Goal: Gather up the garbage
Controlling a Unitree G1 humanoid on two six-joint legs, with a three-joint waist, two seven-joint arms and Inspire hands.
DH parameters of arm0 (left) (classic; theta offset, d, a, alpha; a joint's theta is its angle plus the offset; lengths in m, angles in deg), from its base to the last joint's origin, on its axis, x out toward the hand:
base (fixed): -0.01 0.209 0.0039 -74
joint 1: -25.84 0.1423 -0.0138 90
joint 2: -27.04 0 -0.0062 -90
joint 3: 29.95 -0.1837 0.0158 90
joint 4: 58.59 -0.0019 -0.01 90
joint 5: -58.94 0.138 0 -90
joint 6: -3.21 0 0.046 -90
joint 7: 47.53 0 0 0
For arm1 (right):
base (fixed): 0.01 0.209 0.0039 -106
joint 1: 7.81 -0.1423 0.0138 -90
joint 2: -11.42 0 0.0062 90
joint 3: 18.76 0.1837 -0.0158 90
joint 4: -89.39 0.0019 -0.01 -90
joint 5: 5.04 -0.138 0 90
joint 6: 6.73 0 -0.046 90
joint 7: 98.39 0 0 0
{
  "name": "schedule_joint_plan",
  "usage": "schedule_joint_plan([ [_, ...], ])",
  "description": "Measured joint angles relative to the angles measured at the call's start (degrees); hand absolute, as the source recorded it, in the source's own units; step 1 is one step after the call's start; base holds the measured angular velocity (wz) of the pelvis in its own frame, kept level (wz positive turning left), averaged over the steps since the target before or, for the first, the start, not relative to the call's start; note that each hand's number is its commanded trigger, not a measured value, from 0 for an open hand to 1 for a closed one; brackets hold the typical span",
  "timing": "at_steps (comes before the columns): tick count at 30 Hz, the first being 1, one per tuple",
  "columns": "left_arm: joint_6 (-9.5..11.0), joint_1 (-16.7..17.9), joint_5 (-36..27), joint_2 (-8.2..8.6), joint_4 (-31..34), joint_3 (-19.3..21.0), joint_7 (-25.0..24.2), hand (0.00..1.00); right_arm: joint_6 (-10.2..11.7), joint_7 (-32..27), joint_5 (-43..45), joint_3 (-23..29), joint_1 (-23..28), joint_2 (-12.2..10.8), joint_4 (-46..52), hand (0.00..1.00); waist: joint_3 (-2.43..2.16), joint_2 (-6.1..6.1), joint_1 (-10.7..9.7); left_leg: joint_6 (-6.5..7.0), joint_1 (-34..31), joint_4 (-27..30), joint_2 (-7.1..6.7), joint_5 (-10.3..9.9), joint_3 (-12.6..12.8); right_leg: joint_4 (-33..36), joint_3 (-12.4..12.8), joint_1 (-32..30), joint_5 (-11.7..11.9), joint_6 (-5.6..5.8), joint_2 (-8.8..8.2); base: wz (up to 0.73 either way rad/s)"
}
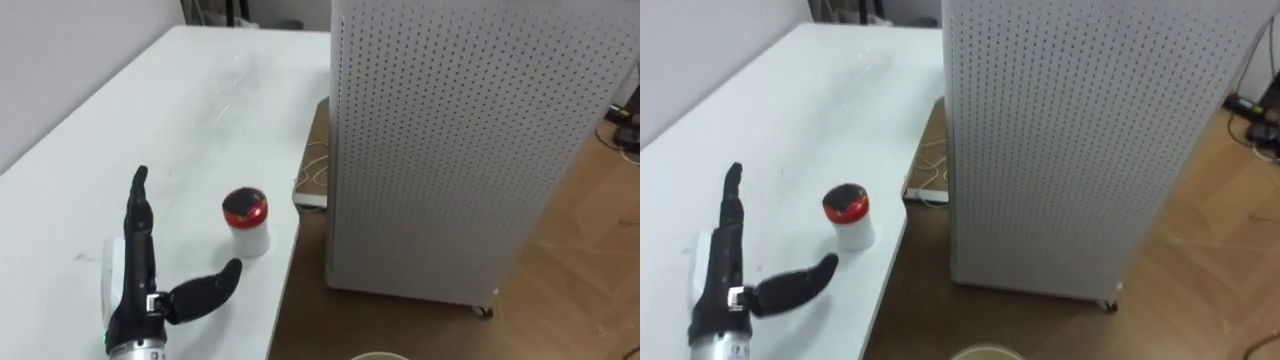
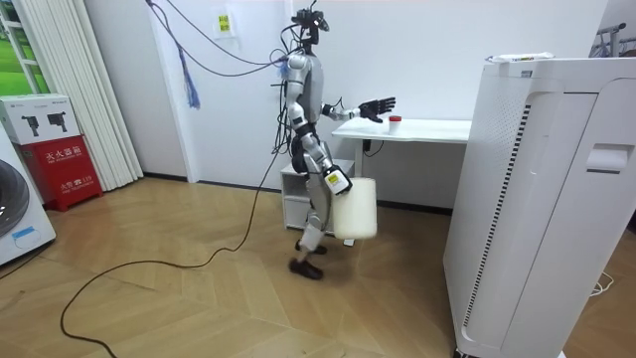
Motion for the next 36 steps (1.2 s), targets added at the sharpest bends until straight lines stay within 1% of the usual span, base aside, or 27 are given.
schedule_joint_plan([
  [1, -0.01, 0.13, 0.0, 0.01, -0.1, -0.37, 0.01, 0.0, 0.0, -0.06, 0.02, 0.0, 0.0, -0.09, 0.0, 1.0, 0.0, -0.09, -0.69, -0.37, 0.85, -0.24, -0.11, -0.17, -0.73, -6.79, 1.01, 0.29, 3.79, 0.29, 0.7, 0.41],
  [2, -0.02, 0.25, -0.01, -0.03, -0.2, -0.68, 0.03, 0.0, 0.0, -0.36, 0.09, 0.03, 0.13, -0.15, -0.02, 1.0, -0.04, -0.08, -1.06, -0.56, 1.25, -0.24, -0.12, -0.28, -1.25, -7.97, 1.41, 0.64, 7.24, 0.31, 0.95, 0.43],
  [3, -0.02, 0.54, 0.05, 0.11, -0.48, -1.41, 0.06, 0.0, -0.01, -0.49, 0.42, 0.16, 0.58, 0.05, -0.1, 1.0, -0.5, 0.34, -1.66, -0.92, 1.88, -0.69, 0.46, -0.39, -2.08, -9.1, 1.0, 2.14, 7.53, 0.15, 1.71, 0.29],
  [4, -0.02, 0.66, 0.12, 0.11, -0.45, -1.36, 0.06, 0.0, 0.0, -0.34, 0.59, 0.21, 0.38, 0.11, -0.15, 1.0, -0.67, 0.63, -1.89, -1.4, 2.29, -1.35, 1.23, -0.39, -2.46, -10.66, 0.27, 3.16, 7.98, -0.33, 2.56, 0.2],
  [5, -0.03, 0.65, -0.05, 0.05, -0.42, -1.27, 0.06, 0.0, 0.01, -0.18, 0.55, 0.17, 0.28, 0.06, -0.14, 1.0, -0.67, 0.61, -1.96, -1.61, 2.39, -1.74, 1.51, -0.27, -2.49, -11.3, 0.03, 3.51, 8.13, -0.57, 2.74, 0.05],
  [6, -0.04, 0.67, -0.27, 0.0, -0.41, -1.28, 0.03, 0.0, 0.03, 0.4, 0.55, 0.16, 0.32, 0.02, -0.09, 1.0, -0.72, 0.55, -2.05, -1.95, 2.72, -2.77, 2.14, -0.09, -2.49, -12.76, -0.07, 4.28, 8.36, -0.8, 3.42, 0.07],
  [7, -0.04, 0.67, -0.65, 0.07, -0.41, -1.32, -0.12, 0.0, 0.03, 0.85, 0.58, 0.17, 0.32, 0.01, -0.07, 1.0, -0.79, 0.44, -2.09, -2.31, 2.97, -3.55, 2.54, 0.13, -2.49, -13.79, -0.31, 4.75, 8.48, -0.99, 3.74, 0.04],
  [8, -0.09, 0.67, -1.88, 0.06, -0.44, -1.39, -0.38, 0.0, 0.0, 1.11, 0.44, 0.16, 0.26, 0.02, -0.05, 1.0, -0.78, 0.43, -2.06, -2.42, 3.82, -4.62, 2.91, 0.19, -2.41, -14.49, -0.22, 5.17, 8.54, -1.09, 4.22, 0.0],
  [9, -0.1, 0.67, -3.17, 0.06, -0.44, -1.49, -0.52, 0.0, -0.01, 1.22, 0.39, 0.12, 0.26, 0.03, -0.05, 1.0, -0.75, 0.38, -2.01, -2.53, 4.37, -5.17, 3.04, 0.25, -2.41, -14.76, -0.14, 5.43, 8.55, -1.11, 4.38, -0.1],
  [10, -0.12, 0.67, -6.37, 0.09, -0.61, -1.65, -0.7, 0.0, -0.01, 1.56, 0.29, 0.13, 0.25, 0.05, -0.05, 1.0, -0.69, 0.26, -1.98, -2.95, 5.47, -6.48, 3.24, 0.53, -2.42, -15.04, 0.02, 6.1, 8.55, -1.11, 4.53, -0.1],
  [11, -0.13, 0.68, -8.21, 0.07, -1.06, -1.63, -0.82, 0.0, -0.01, 1.59, 0.23, 0.17, 0.24, 0.11, -0.05, 1.0, -0.68, 0.22, -2.02, -3.04, 6.41, -7.38, 3.5, 0.59, -2.35, -15.74, 0.11, 6.9, 8.55, -1.11, 4.73, -0.11],
  [13, -0.14, 0.67, -9.2, 0.04, -1.65, -1.59, -0.96, 0.0, -0.01, 1.73, 0.24, 0.17, -0.06, 0.11, -0.04, 1.0, -0.51, -0.09, -2.0, -3.05, 7.11, -8.32, 3.87, 0.6, -2.23, -15.86, 0.24, 7.2, 8.55, -1.11, 5.27, -0.06],
  [14, -0.17, 0.67, -9.19, 0.02, -1.96, -1.63, -1.5, 0.0, -0.01, 1.91, 0.23, 0.17, -0.27, 0.05, -0.04, 1.0, -0.33, -0.53, -2.07, -3.09, 7.33, -8.47, 4.0, 0.62, -2.19, -16.42, 0.25, 7.54, 8.55, -1.11, 5.44, 0.0],
  [16, -0.33, 0.69, -9.18, 0.03, -2.62, -1.7, -2.09, 0.0, -0.01, 2.16, 0.25, 0.19, -0.57, 0.08, -0.04, 1.0, -0.38, -0.98, -2.13, -3.24, 7.52, -8.72, 4.07, 0.71, -2.15, -16.9, 0.21, 7.61, 8.6, -1.21, 5.55, 0.0],
  [18, -0.62, 0.69, -9.17, 0.02, -3.1, -1.69, -2.73, 0.0, -0.01, 2.19, 0.24, 0.19, -0.89, 0.08, 0.04, 1.0, -0.48, -1.14, -2.12, -3.26, 7.54, -8.89, 4.08, 0.72, -1.96, -17.84, 0.05, 8.0, 8.66, -1.3, 5.61, -0.02],
  [20, -0.75, 0.69, -9.15, 0.01, -3.39, -1.69, -3.09, 0.0, -0.01, 2.18, 0.25, 0.18, -1.14, 0.06, 0.03, 1.0, -0.49, -1.15, -2.1, -3.26, 7.62, -8.91, 4.11, 0.72, -1.32, -18.84, -0.01, 8.5, 8.78, -1.37, 5.63, -0.04],
  [22, -0.77, 0.7, -9.15, -0.08, -3.42, -1.7, -3.24, 0.0, -0.01, 2.53, 0.76, 0.16, -1.26, -0.01, 0.04, 1.0, -0.61, -1.34, -2.06, -3.26, 7.46, -9.0, 4.27, 0.72, -0.72, -19.61, 0.19, 8.58, 9.06, -1.34, 5.84, -0.06],
  [27, -1.44, 0.73, -9.08, -0.26, -3.42, -2.13, -4.26, 0.0, -0.01, 2.81, 0.81, 0.15, -1.31, -0.03, 1.15, 1.0, -0.67, -1.41, -2.4, -3.29, 6.62, -8.99, 4.38, 0.74, -0.44, -20.82, 0.64, 8.61, 9.4, -1.36, 5.96, -0.01],
  [29, -1.86, 0.75, -9.07, -0.25, -3.47, -2.3, -4.61, 0.0, -0.01, 2.79, 0.81, 0.13, -1.34, -0.07, 1.45, 1.0, -0.67, -1.42, -2.41, -3.42, 6.56, -8.58, 4.58, 0.8, 1.25, -21.91, 1.78, 9.24, 9.79, -1.37, 5.83, 0.0],
  [30, -2.03, 0.8, -9.09, -0.28, -3.75, -2.26, -4.83, 0.0, -0.02, 2.78, 0.81, 0.05, -1.3, -0.21, 1.44, 1.0, -0.66, -1.67, -2.39, -4.6, 5.77, -6.45, 4.67, 0.77, 3.39, -23.29, 3.36, 10.35, 10.33, -1.3, 5.63, 0.23],
  [31, -2.05, 0.58, -9.29, -0.38, -4.23, -2.39, -5.24, 0.0, -0.02, 2.57, 0.79, 0.08, -1.29, -0.72, 1.37, 1.0, -0.05, -3.08, -3.01, -7.11, 1.7, 0.12, 4.44, -0.28, 5.75, -24.93, 7.84, 11.58, 10.81, -0.84, 4.22, 0.4],
  [32, -2.03, 0.44, -9.75, -0.32, -4.25, -2.74, -5.43, 0.0, -0.01, 2.36, 0.66, 0.11, -1.22, -1.07, 1.27, 1.0, -0.23, -3.31, -3.46, -7.77, -0.23, -0.35, 4.57, -0.48, 5.69, -25.55, 9.96, 11.92, 11.0, -0.53, 3.9, 0.83],
  [33, -1.9, -1.3, -9.99, -0.13, -3.98, -4.66, -5.84, 0.0, -0.01, 1.96, 0.03, 0.82, -1.28, -0.71, 0.81, 1.0, -0.37, -2.98, -3.71, -6.75, -5.03, -4.11, 6.62, 2.29, 5.19, -25.35, 10.81, 10.97, 10.81, -0.11, 4.09, 0.65],
  [34, -1.86, -2.04, -9.77, -0.12, -4.0, -6.18, -5.93, 0.0, -0.39, 2.03, 0.16, 1.01, -1.61, -1.03, -0.89, 1.0, -0.57, -3.48, -2.5, -5.09, -5.68, -3.01, 7.14, 4.32, 7.98, -25.01, 9.61, 10.14, 10.18, 1.04, 3.64, 0.39],
  [35, -1.89, -1.83, -10.03, -0.42, -4.19, -6.96, -5.93, 0.0, -0.74, 2.04, 0.18, 0.45, -1.79, -1.18, -0.84, 1.0, -0.43, -3.24, -1.65, -5.04, -4.34, -3.72, 7.24, 4.33, 8.8, -25.6, 6.93, 10.82, 10.71, 1.17, 3.51, -0.15],
  [36, -1.9, -1.72, -10.3, -0.33, -4.53, -7.0, -5.92, 0.0, -0.73, 2.11, 0.41, 0.23, -1.9, -1.2, -0.62, 1.0, -0.33, -3.02, -1.48, -5.01, -3.67, -3.98, 7.22, 4.32, 8.95, -25.75, 5.89, 11.23, 10.98, 0.99, 3.49, -0.41],
])
